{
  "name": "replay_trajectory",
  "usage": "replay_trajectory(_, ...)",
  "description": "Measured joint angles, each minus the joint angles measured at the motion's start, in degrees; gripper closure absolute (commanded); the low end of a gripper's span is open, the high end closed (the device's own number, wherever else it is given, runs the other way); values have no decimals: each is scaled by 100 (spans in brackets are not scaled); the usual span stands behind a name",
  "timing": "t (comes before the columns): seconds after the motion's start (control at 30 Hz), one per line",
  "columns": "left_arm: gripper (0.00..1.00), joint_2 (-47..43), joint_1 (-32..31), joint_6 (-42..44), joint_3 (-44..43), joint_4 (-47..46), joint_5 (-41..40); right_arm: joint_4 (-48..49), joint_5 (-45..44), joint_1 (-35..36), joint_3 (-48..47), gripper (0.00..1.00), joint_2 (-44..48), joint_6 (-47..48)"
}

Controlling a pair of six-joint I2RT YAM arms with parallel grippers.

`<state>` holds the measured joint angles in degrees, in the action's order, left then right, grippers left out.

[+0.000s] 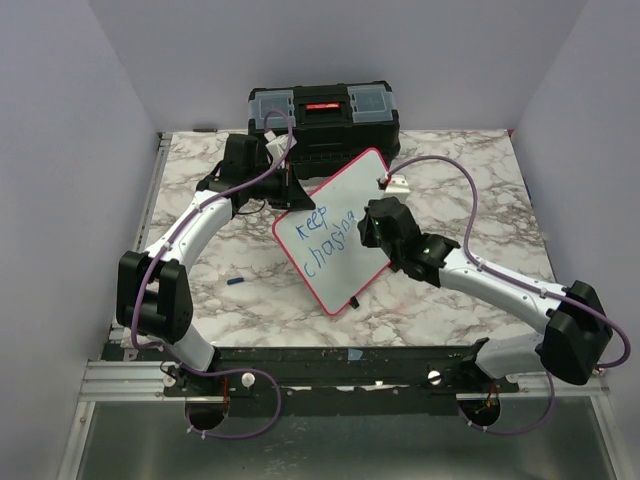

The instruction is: Write a sentence on the whiteboard

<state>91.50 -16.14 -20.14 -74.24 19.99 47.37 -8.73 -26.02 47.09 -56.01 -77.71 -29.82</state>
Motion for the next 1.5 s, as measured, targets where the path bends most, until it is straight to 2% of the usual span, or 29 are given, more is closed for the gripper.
replay_trajectory(0.4,100,0,26,-2,0,85,-37,13,232,-31,590,99,328,-199)
replay_trajectory(1.03,100,0,22,17,-35,151,-39,55,708,-44,673,99,531,-267)
replay_trajectory(1.5,100,-42,-13,87,-109,297,-44,-85,662,-39,809,99,1641,-179)
